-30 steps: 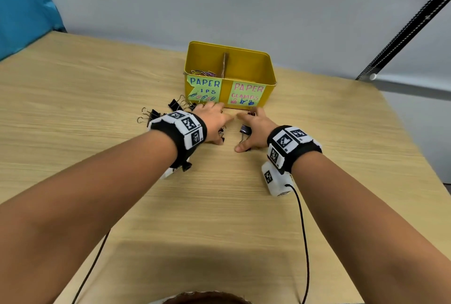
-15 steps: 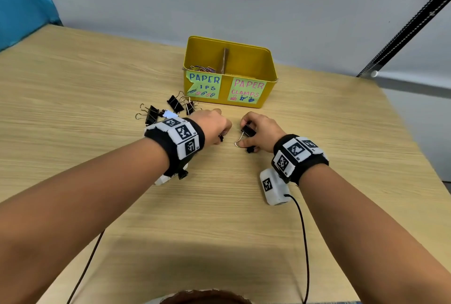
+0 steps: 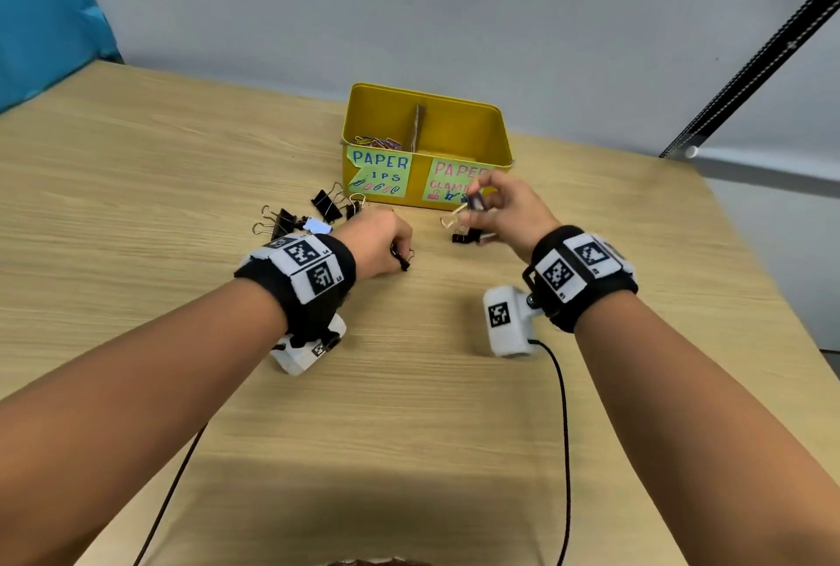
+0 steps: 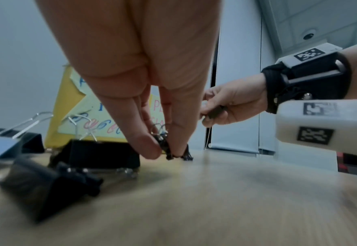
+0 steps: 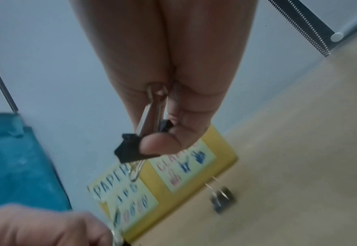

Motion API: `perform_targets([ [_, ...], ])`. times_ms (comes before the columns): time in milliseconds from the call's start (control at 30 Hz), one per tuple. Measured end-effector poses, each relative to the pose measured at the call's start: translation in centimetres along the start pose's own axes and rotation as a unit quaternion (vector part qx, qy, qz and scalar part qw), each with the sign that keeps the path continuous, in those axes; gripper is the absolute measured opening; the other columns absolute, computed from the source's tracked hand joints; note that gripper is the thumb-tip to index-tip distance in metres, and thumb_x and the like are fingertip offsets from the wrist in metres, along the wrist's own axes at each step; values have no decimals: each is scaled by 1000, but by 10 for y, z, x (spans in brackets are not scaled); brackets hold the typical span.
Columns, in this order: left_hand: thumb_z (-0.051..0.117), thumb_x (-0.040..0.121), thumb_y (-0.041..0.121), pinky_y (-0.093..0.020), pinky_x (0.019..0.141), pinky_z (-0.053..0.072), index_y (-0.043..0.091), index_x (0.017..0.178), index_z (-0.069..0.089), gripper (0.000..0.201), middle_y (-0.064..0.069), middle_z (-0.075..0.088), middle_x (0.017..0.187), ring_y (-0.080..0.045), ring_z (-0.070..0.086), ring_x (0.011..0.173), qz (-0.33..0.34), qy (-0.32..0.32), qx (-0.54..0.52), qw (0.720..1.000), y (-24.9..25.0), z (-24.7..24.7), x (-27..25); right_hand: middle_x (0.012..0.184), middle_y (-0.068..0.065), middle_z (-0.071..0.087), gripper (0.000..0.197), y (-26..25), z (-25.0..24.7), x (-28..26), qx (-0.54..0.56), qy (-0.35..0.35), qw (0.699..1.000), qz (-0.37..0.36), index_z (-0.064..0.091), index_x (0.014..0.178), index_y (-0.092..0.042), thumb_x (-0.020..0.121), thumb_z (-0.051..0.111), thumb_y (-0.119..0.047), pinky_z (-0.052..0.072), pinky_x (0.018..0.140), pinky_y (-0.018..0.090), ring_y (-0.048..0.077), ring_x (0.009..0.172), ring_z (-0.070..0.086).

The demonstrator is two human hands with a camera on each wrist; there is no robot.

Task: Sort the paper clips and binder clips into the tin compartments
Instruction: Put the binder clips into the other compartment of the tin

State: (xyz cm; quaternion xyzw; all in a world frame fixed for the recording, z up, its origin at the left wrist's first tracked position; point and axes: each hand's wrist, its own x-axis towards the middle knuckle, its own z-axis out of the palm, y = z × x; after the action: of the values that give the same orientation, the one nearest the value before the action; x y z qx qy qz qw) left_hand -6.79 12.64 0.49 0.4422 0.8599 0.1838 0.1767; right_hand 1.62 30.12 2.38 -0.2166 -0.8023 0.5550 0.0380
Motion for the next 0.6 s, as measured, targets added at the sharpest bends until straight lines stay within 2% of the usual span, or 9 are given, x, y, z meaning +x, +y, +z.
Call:
perform_targets([
  [100,66,81,10,-25,82,43,12,90,68,9,0,54,100,-13,48,90,1,59,-55,997,9,-24,5,93,8,59,29,-24,-9,18,46,77,996,-24,49,81,-26,84,60,1,53,51,22,21,75,64],
  [200,68,80,12,-28,89,45,15,87,66,8,-2,53,105,-15,49,91,11,159,-104,982,26,-55,23,88,3,54,30,-44,-11,44,52,196,979,-26,48,82,-24,84,60,3,50,46,18,15,66,61],
  [233,68,80,11,-28,88,45,13,88,68,9,-6,57,107,-17,52,89,15,189,-109,976,32,-65,33,85,2,53,29,-49,-12,54,54,228,972,-25,48,86,-23,84,59,5,51,48,20,16,65,61],
  [300,64,81,10,-25,83,43,9,94,70,14,-12,63,108,-23,59,92,16,230,-100,968,42,-79,55,90,6,55,29,-54,-12,71,43,263,964,-23,49,94,-21,84,56,5,58,62,31,25,75,65],
  [367,63,82,12,-25,82,43,9,100,70,19,-13,66,109,-25,60,101,5,237,-94,967,48,-84,75,97,9,56,32,-56,-10,80,8,244,970,-20,54,108,-20,85,53,3,57,82,42,31,90,66],
  [400,65,82,15,-27,84,45,11,104,68,22,-12,66,110,-26,61,103,0,224,-92,970,49,-83,85,99,9,57,36,-57,-9,82,-12,221,975,-21,55,116,-19,87,50,2,54,89,43,29,93,64],
  [467,68,80,23,-30,88,47,17,115,63,36,-10,66,115,-27,60,107,-13,179,-77,981,47,-78,97,110,11,59,41,-58,-9,80,-45,179,983,-25,54,126,-15,90,44,1,46,101,37,23,103,57],
  [533,67,81,25,-32,94,47,22,124,58,44,-6,65,120,-26,60,110,-17,161,-76,984,39,-72,98,121,11,61,37,-55,-11,74,-61,180,981,-43,60,122,-12,90,44,0,41,105,32,20,113,54],
  [600,62,85,19,-27,93,45,22,123,60,38,-4,66,118,-20,60,104,-4,172,-103,980,29,-70,94,106,7,67,24,-50,-10,64,-72,217,972,-62,66,108,-14,90,52,-9,45,97,28,17,99,57],
])
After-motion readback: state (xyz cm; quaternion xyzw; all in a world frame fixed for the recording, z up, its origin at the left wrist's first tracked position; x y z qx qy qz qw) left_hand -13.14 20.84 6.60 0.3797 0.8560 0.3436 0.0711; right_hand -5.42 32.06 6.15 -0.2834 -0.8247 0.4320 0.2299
